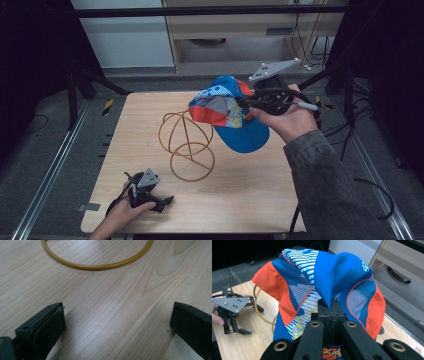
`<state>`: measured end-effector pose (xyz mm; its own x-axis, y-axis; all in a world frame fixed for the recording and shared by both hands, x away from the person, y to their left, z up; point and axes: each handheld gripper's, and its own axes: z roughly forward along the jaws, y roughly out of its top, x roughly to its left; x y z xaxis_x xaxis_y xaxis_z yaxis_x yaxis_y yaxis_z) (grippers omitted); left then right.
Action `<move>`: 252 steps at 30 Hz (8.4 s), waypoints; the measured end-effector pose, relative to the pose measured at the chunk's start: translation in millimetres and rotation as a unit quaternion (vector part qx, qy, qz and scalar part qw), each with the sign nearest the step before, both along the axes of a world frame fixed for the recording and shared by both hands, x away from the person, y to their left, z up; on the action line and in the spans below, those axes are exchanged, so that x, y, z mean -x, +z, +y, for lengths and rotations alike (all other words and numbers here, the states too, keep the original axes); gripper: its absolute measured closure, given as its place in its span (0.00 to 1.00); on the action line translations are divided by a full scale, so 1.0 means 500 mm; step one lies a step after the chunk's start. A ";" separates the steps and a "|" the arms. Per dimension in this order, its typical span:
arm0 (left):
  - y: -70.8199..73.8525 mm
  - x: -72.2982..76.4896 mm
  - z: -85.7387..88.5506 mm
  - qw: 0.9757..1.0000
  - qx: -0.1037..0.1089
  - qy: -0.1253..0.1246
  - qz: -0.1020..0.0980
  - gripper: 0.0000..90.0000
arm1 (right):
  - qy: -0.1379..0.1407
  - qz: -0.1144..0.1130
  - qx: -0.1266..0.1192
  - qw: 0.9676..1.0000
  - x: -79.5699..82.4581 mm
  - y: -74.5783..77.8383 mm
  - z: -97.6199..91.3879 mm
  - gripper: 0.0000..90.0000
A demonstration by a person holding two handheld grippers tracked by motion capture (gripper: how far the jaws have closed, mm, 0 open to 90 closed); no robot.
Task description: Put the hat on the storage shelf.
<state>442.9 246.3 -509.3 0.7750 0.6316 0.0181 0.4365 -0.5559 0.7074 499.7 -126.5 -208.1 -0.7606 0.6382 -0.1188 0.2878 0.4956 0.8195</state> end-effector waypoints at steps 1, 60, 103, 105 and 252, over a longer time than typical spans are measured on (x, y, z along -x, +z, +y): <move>0.000 0.000 0.000 1.000 0.000 0.000 0.000 0.00 | 0.004 -0.004 0.007 1.000 -0.003 0.002 0.009 1.00; 0.000 0.000 -0.001 1.000 0.000 0.002 -0.001 0.00 | 0.090 0.019 0.066 0.994 -0.106 -0.006 0.288 1.00; 0.000 0.000 -0.001 1.000 0.001 0.002 -0.001 0.00 | 0.109 0.048 0.067 0.991 -0.117 -0.049 0.321 0.97; 0.000 0.000 -0.001 1.000 0.001 0.002 -0.001 0.00 | 0.109 0.048 0.065 0.991 -0.118 -0.052 0.321 0.97; -0.001 0.001 -0.001 1.000 0.002 0.003 -0.002 0.00 | 0.029 0.014 0.005 0.999 0.015 -0.076 0.112 0.07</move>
<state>442.5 245.6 -509.7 0.7708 0.6368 0.0181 0.4375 -0.5498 0.7116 492.0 -70.3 -246.4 -0.7988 0.5926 -0.1038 0.2809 0.5199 0.8067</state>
